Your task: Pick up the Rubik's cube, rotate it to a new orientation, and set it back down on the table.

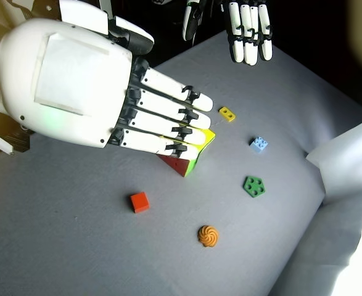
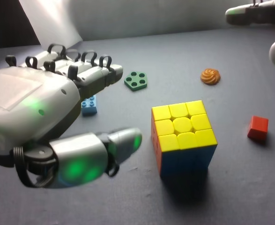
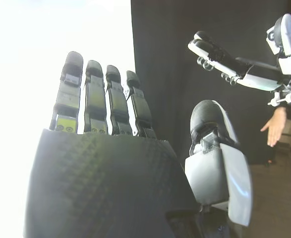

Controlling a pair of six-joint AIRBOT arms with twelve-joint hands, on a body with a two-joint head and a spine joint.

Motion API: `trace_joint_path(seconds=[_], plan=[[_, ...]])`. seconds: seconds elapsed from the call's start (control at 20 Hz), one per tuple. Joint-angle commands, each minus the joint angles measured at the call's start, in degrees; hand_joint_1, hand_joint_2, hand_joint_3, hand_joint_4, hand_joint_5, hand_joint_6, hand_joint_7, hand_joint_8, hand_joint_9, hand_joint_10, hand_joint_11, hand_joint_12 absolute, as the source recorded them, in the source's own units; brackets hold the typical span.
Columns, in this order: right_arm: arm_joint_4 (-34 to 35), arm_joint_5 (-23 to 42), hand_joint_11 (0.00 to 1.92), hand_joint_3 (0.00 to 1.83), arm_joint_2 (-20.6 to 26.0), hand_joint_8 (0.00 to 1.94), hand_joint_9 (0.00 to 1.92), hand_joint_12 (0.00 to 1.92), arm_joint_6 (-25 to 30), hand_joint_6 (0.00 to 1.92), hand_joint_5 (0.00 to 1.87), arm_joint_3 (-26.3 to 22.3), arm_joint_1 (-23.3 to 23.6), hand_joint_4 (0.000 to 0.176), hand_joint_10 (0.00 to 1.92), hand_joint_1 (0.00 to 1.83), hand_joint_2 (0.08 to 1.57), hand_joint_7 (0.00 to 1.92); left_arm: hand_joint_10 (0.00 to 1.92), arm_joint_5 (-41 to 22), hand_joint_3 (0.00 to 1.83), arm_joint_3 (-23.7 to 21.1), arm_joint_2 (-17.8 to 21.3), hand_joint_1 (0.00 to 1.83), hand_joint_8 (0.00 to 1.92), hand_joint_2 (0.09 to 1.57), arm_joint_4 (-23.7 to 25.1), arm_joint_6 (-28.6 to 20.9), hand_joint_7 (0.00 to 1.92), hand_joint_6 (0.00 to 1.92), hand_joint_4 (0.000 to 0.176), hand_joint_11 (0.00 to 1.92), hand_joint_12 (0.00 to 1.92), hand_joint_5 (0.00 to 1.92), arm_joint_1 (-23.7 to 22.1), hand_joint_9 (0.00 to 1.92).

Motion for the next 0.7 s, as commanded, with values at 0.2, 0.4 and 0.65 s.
trace_joint_path(seconds=[0.2,0.4,0.65], plan=[[10.06,7.93,0.00,0.01,0.02,0.00,0.00,0.00,8.98,0.00,0.04,0.85,0.22,0.000,0.00,0.00,1.18,0.04,0.00,-5.28,0.00,-0.87,-0.03,0.00,0.00,1.22,1.51,3.10,0.24,0.00,0.000,0.00,0.66,0.23,-0.87,0.24],[15.88,11.05,0.03,0.02,0.22,0.01,0.02,0.01,17.23,0.01,0.07,1.07,0.16,0.000,0.01,0.00,1.19,0.07,0.00,-4.90,0.01,-1.14,-0.05,0.00,0.01,1.24,0.20,4.40,0.20,0.00,0.000,0.00,0.53,0.18,-0.91,0.19],[17.83,1.56,0.04,0.01,0.52,0.01,0.03,0.03,16.56,0.01,0.08,1.90,0.17,0.000,0.01,0.00,1.19,0.08,0.00,-4.97,0.00,-1.45,-0.18,0.00,0.00,1.26,-1.15,5.26,0.15,0.00,0.000,0.00,0.50,0.14,-1.01,0.18]])
